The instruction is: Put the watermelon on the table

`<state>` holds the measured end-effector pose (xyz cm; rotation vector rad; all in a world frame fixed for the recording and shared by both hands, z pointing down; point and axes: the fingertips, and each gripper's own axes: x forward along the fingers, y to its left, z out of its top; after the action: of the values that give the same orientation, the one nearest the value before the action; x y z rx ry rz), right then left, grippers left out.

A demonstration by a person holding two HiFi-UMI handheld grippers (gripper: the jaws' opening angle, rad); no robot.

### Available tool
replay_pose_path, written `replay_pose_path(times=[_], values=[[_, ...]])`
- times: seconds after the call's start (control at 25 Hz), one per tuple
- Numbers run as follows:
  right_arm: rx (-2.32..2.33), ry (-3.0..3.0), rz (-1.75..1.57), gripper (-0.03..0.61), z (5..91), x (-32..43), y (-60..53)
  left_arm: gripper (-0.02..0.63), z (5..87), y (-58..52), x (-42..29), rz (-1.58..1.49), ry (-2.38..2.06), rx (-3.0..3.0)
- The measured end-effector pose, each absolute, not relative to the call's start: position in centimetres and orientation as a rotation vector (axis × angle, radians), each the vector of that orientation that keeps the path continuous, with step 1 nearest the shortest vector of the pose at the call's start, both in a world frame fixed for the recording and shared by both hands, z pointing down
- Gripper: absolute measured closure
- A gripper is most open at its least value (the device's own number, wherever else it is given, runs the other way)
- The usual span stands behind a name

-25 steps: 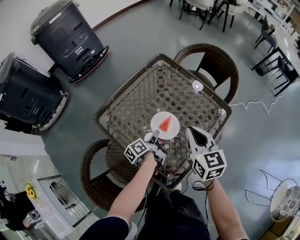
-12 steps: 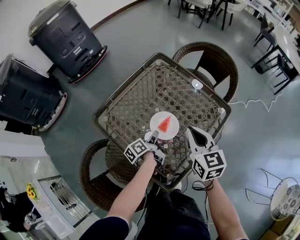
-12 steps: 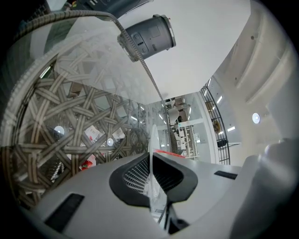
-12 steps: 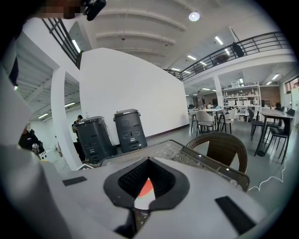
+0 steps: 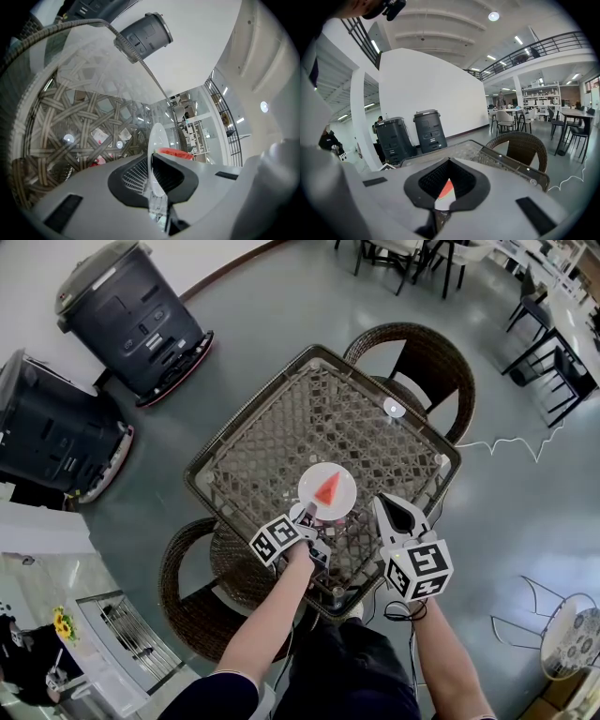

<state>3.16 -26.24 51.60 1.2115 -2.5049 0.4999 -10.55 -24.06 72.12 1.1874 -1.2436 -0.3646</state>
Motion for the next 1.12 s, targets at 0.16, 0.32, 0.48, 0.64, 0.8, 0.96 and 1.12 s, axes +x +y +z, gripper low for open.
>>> replay_pose_path(times=[0.16,0.32,0.48,0.64,0.8,0.96,1.12], values=[[1.216,-2.502,0.504,0.575,51.5,3.4,-26.3,0.594,72.3,-24.0,-10.5,-0.326,-1.263,1.175],[1.22,-2.502,0.508,0.575,51.7,3.7,-26.2,0.581,72.5,-24.0,-10.3,-0.255,-1.305,1.196],[1.222,-2.503,0.512,0.575,51.7,3.9,-26.2,0.569,72.4,-23.9,-10.3,-0.161,-1.351,1.232],[1.223,-2.503,0.516,0.575,51.8,4.1,-26.3,0.556,72.2,-24.0,-10.3,-0.067,-1.389,1.284],[1.223,-2.505,0.522,0.575,52.0,4.3,-26.2,0.548,72.3,-24.1,-10.3,-0.013,-1.409,1.32],[1.225,-2.508,0.524,0.575,52.0,4.4,-26.1,0.545,72.3,-24.0,-10.3,-0.003,-1.416,1.327],[1.228,-2.507,0.526,0.575,51.7,4.6,-26.1,0.538,72.0,-24.0,-10.2,0.026,-1.421,1.346]])
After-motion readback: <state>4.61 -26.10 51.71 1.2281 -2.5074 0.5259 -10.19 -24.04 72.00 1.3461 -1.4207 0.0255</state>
